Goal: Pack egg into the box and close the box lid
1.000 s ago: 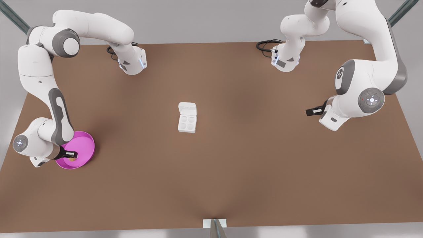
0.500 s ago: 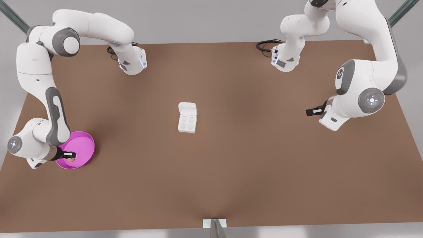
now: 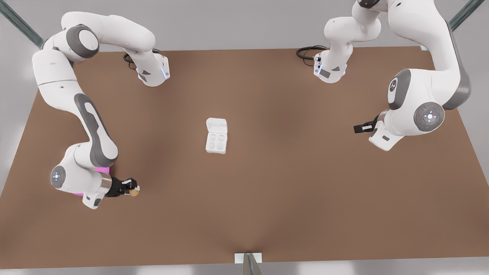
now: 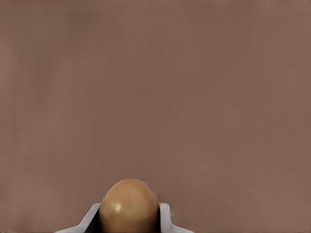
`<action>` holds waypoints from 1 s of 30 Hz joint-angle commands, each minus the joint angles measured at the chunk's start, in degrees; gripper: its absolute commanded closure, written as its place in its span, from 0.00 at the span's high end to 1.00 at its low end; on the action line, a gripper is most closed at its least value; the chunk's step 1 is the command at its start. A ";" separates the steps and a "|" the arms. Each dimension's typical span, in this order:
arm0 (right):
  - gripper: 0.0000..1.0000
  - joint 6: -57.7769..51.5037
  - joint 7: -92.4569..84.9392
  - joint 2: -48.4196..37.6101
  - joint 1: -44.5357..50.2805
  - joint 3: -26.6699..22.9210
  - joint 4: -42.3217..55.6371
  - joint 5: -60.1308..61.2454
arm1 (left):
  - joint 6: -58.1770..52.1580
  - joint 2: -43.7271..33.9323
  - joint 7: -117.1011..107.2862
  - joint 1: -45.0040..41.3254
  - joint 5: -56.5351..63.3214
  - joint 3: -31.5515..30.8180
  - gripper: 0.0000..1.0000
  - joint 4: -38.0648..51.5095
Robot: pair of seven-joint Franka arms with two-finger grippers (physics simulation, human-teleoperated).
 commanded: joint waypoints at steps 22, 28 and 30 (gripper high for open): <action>0.51 -8.51 -94.32 17.52 -1.61 14.44 -5.21 37.98 | -1.06 0.82 0.69 1.58 -0.06 -0.19 1.00 -0.48; 0.51 -8.69 -103.55 17.34 -4.25 15.32 -11.80 38.06 | -0.98 0.91 0.69 1.67 -0.06 -0.19 1.00 -0.92; 0.51 -8.42 -105.48 17.34 -4.25 15.23 -13.47 38.06 | -0.71 1.52 0.69 1.85 -0.32 -0.19 1.00 -0.92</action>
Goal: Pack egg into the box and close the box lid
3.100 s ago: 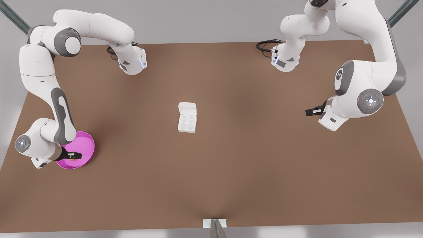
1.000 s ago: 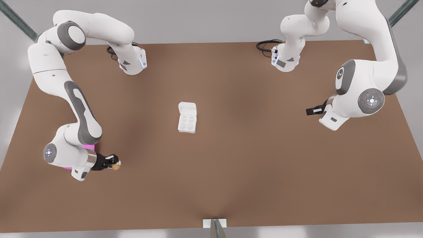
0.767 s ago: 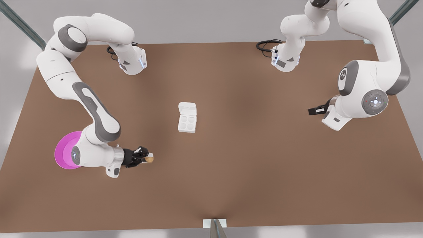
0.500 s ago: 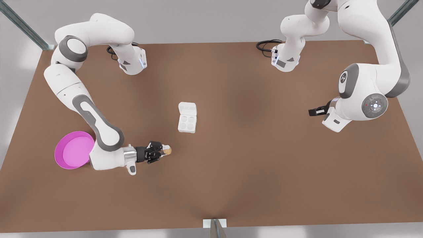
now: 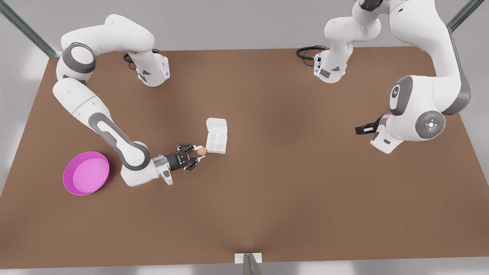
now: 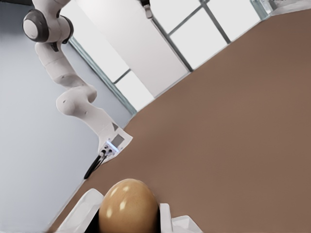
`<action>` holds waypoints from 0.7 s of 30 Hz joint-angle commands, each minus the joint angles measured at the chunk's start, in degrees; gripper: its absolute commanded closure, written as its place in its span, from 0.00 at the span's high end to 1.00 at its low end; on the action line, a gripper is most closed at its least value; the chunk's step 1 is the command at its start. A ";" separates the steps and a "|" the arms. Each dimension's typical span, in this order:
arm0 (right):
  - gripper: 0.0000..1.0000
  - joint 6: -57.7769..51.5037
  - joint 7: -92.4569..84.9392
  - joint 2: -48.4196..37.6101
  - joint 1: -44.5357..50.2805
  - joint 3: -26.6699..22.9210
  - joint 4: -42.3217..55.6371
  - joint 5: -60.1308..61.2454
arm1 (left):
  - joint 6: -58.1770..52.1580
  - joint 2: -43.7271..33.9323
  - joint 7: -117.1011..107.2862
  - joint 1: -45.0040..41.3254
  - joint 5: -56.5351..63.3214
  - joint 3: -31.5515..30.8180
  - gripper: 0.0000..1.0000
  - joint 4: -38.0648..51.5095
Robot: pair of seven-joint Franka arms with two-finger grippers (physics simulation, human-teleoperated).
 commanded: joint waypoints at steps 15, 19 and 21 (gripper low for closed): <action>0.51 0.97 -46.01 3.25 0.01 -0.88 -4.50 0.10 | 0.59 0.89 4.80 0.82 -0.04 -0.28 1.00 0.03; 0.51 1.06 -46.10 3.69 -0.08 -1.06 -4.32 0.19 | 0.50 0.89 4.80 0.91 -0.04 -0.19 1.00 0.03; 0.51 1.06 -46.54 4.04 -0.08 -1.41 -4.23 0.19 | 0.41 0.89 4.80 0.91 -0.04 -0.28 1.00 0.03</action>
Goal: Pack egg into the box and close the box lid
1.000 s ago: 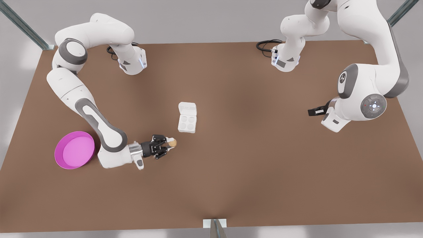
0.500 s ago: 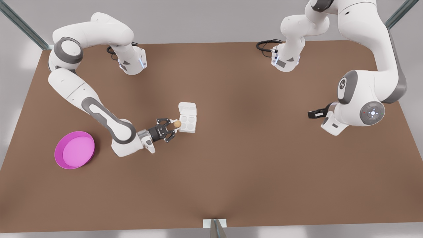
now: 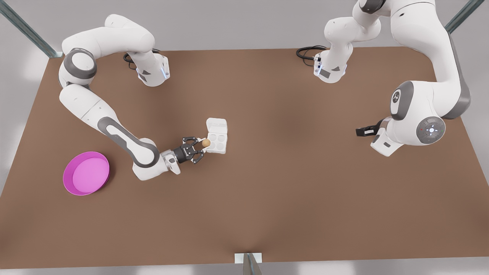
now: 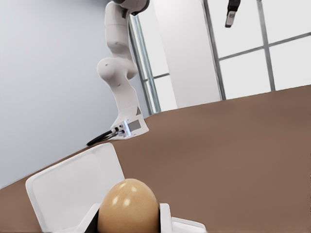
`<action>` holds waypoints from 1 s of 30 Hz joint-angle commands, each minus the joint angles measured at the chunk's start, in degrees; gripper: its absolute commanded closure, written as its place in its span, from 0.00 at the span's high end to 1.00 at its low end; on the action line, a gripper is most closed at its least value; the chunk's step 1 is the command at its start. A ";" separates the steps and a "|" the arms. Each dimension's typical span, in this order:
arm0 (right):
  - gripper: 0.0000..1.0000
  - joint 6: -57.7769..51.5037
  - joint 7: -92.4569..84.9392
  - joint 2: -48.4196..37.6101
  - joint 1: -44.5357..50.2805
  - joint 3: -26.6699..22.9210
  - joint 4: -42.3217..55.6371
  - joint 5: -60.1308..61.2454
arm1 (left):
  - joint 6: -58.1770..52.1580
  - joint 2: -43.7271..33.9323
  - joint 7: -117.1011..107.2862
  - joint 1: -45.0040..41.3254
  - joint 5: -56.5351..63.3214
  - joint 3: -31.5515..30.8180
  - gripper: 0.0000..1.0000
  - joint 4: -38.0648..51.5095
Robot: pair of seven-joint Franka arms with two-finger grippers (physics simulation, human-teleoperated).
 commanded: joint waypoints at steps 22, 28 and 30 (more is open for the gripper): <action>1.00 3.91 -15.52 2.42 0.27 0.47 -0.76 1.32 | -0.21 -0.15 2.07 -0.08 0.11 0.03 1.00 0.20; 1.00 4.70 -13.94 2.07 1.85 2.05 2.40 4.66 | -0.13 -0.06 2.07 -0.08 0.11 0.03 1.00 0.20; 1.00 4.70 -11.39 2.07 2.46 2.49 5.04 4.66 | -0.13 -0.06 2.07 -0.08 0.11 0.03 1.00 0.20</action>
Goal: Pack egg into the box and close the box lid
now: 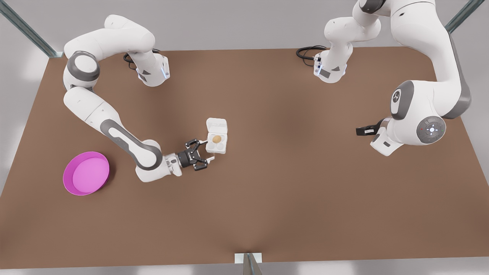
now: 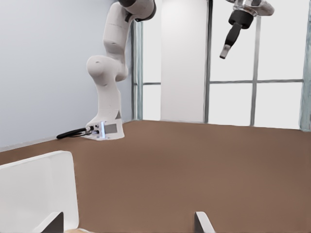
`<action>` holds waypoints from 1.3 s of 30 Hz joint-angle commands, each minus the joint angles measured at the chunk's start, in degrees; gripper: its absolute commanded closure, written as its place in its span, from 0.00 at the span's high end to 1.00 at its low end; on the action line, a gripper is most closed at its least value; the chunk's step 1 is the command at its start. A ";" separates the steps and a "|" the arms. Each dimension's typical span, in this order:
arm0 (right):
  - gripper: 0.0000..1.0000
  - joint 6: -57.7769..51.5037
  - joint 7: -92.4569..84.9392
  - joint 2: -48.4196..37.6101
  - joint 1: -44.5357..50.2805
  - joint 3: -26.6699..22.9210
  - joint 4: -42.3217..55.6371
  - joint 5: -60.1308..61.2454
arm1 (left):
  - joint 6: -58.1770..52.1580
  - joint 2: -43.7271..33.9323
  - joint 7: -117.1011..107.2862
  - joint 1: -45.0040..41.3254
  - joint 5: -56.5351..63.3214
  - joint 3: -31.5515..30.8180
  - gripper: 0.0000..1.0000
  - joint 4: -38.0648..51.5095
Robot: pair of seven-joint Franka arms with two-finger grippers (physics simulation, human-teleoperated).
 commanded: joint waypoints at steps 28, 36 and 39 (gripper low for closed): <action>1.00 -41.31 143.79 -60.72 24.91 -33.49 18.36 -44.30 | -0.81 2.06 -31.65 -21.25 -10.25 -21.02 0.21 1.02; 1.00 -41.31 142.12 -57.90 23.85 -33.58 20.47 -42.81 | 14.84 18.15 -51.28 -38.76 -9.81 -20.85 0.21 11.49; 1.00 -41.40 140.36 -56.85 23.59 -33.58 20.30 -42.98 | 19.93 20.60 -51.28 -39.55 -7.44 -20.67 0.21 11.48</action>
